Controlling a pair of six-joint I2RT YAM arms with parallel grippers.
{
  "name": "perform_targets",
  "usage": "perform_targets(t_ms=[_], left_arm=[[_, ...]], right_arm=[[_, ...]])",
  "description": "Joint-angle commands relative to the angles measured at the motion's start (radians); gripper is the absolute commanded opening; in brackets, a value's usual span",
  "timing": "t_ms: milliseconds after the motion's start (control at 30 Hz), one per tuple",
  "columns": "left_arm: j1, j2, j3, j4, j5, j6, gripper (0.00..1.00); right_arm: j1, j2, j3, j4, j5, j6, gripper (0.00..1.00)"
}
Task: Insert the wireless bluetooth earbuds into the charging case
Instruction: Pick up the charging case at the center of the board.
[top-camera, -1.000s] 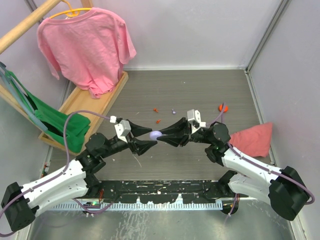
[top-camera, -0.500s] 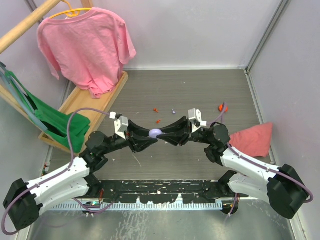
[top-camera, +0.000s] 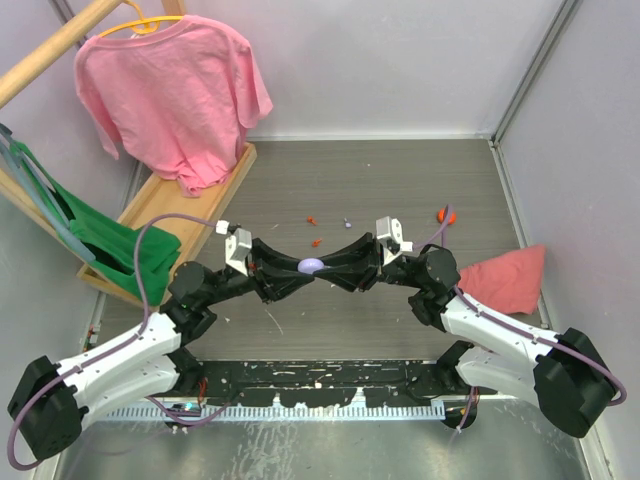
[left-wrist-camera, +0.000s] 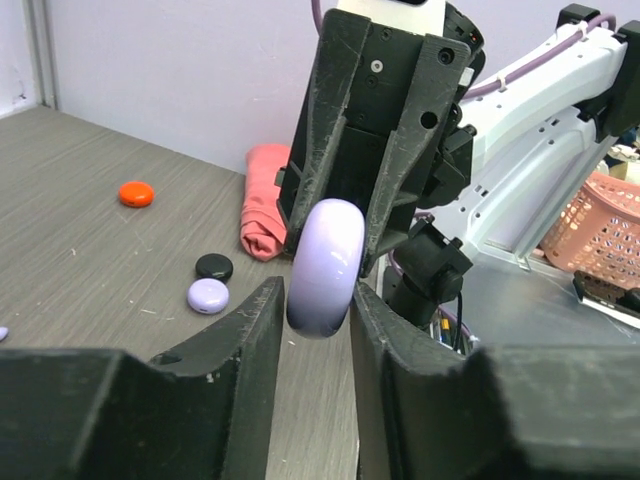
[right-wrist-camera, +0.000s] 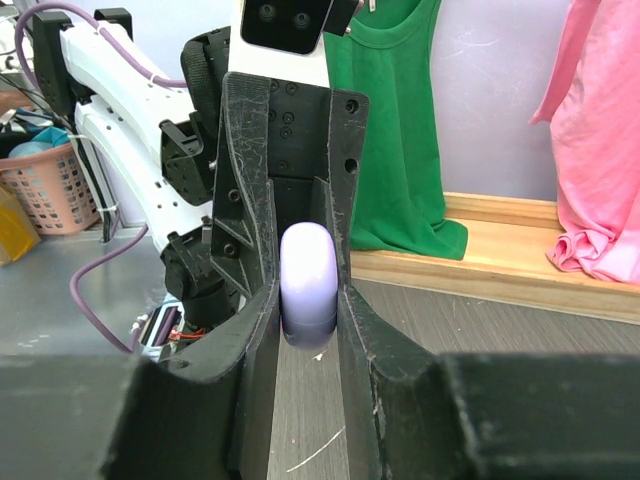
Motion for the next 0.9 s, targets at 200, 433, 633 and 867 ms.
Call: perform_targets(t_ms=[200, 433, 633, 867], left_arm=[[0.005, 0.035, 0.027, 0.109, 0.065, -0.027, 0.21], [0.004, 0.027, 0.017, 0.104, 0.084, 0.010, 0.00], [0.004, -0.003, 0.004, 0.053, 0.128, 0.087, 0.00], [0.004, -0.020, 0.018, -0.016, 0.193, 0.145, 0.00]], right_arm=[[0.001, 0.015, 0.011, 0.008, -0.027, 0.000, 0.01], [0.001, -0.004, 0.039, -0.093, -0.039, -0.059, 0.12], [0.002, -0.068, 0.084, -0.301, 0.014, -0.179, 0.30], [0.002, -0.104, 0.103, -0.387, 0.063, -0.217, 0.36]])
